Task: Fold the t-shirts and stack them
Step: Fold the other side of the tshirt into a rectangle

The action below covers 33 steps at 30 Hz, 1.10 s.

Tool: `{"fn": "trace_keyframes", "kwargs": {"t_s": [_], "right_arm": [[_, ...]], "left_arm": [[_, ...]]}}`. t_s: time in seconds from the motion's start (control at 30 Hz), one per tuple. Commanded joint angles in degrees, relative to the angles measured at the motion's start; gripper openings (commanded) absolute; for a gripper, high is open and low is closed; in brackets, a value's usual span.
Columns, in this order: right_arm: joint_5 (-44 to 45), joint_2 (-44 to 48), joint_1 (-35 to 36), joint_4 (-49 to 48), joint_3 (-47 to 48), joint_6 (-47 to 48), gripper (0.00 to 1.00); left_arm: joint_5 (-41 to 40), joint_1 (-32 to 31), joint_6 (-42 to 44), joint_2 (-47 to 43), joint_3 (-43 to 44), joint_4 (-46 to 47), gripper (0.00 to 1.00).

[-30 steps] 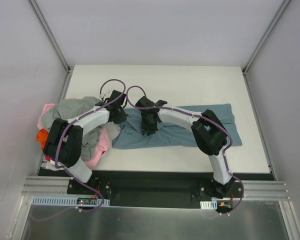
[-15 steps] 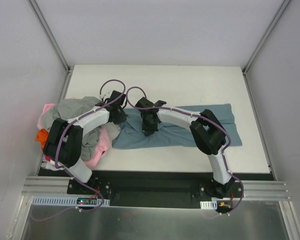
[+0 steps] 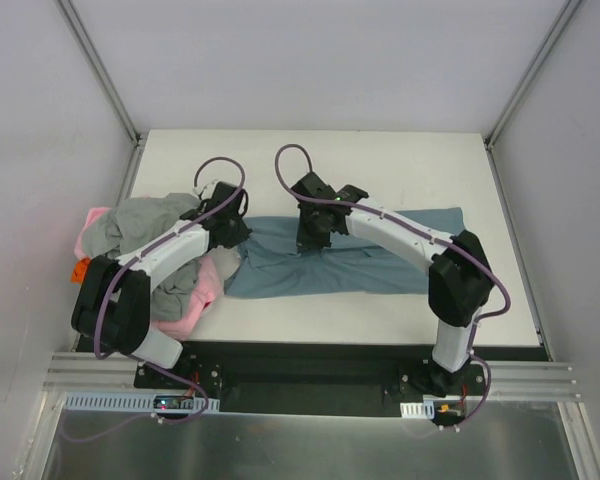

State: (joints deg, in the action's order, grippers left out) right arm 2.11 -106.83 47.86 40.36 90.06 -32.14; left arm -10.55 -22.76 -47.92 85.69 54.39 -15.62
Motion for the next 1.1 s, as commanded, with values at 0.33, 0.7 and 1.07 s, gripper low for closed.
{"fn": "trace_keyframes", "kwargs": {"t_s": [0.33,0.7,1.07], "right_arm": [[-1.6,6.3,-5.1,4.0,-9.5,3.5,0.01],[-2.5,7.2,-6.9,5.7,-12.2,4.6,0.01],[-3.4,4.8,-7.0,5.5,-9.0,6.5,0.01]], "left_arm": [[0.9,-6.2,-3.5,-12.6,-9.6,-2.2,0.00],[-2.3,-14.3,-12.6,-16.1,-13.3,-6.0,0.00],[-6.2,-14.6,-13.8,-14.8,-10.6,-8.0,0.00]]}}
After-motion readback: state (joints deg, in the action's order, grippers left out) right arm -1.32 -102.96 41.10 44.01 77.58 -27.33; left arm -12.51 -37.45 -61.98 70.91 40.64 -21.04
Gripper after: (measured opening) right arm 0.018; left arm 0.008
